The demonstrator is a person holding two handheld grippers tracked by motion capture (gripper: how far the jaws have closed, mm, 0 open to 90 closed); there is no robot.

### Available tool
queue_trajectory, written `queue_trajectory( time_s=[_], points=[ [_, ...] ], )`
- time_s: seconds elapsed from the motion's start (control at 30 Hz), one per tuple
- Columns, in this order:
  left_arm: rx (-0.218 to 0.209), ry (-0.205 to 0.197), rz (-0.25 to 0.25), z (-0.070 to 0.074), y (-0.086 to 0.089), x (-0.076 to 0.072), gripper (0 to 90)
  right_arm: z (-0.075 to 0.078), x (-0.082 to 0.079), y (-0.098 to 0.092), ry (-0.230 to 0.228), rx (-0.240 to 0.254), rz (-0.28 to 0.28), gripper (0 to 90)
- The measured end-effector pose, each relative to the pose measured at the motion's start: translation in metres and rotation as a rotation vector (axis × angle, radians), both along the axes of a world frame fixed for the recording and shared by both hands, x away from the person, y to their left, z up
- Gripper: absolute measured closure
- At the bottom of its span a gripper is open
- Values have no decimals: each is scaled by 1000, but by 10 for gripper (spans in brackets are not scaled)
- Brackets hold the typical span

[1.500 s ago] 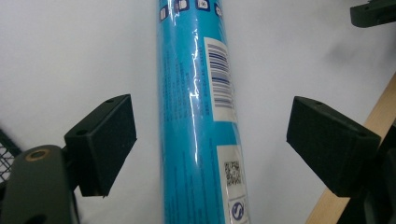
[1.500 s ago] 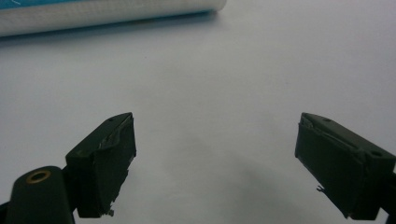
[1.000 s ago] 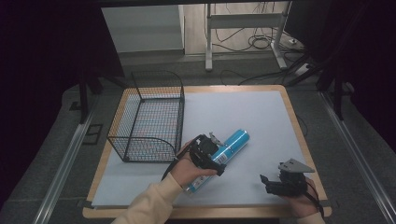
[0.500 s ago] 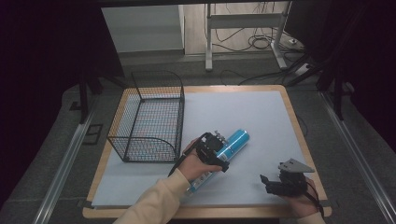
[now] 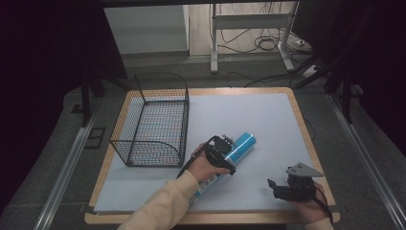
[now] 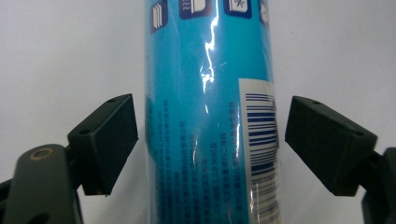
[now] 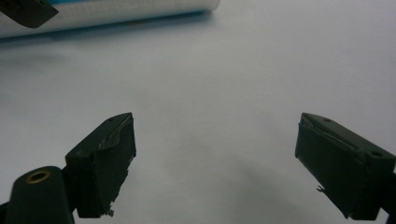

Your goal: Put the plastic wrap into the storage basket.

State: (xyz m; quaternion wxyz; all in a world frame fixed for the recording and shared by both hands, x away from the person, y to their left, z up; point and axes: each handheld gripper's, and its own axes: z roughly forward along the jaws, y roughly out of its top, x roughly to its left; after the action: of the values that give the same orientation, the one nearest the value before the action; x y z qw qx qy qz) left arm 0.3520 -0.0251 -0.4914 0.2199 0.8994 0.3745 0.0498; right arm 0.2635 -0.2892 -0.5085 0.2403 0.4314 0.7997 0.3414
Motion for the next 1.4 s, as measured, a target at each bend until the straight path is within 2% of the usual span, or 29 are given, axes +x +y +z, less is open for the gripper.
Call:
queue_trajectory(
  time_s=[0.33, 0.47, 0.63, 0.8, 0.93, 1.03, 1.13, 1.27, 1.4],
  points=[
    [39, 62, -2, -11, -6, 6, 256, -1, 0, 1, 5, -8, 6, 129],
    [63, 50, 9, -12, -8, 7, 305, -1, 0, 2, 3, -7, 5, 129],
    [53, 69, 14, -12, -7, 9, 311, -1, 0, 1, 3, -8, 1, 129],
    [48, 106, 9, -11, -5, 14, 312, 0, 0, 1, -1, -6, -2, 129],
    [46, 116, 3, -10, -4, 16, 313, 0, 0, 0, -3, -4, -4, 129],
    [71, 115, -8, -8, -3, 17, 313, 1, 0, 0, -4, -2, -2, 129],
    [56, 122, -1, -4, -1, 17, 313, 1, 0, 0, -4, -5, -4, 129],
    [65, 111, -10, 3, 1, 18, 313, 1, 0, 0, -5, -4, -6, 129],
    [46, 101, -2, 12, 6, 20, 314, 1, 0, 0, -8, -5, -4, 129]
  ],
)
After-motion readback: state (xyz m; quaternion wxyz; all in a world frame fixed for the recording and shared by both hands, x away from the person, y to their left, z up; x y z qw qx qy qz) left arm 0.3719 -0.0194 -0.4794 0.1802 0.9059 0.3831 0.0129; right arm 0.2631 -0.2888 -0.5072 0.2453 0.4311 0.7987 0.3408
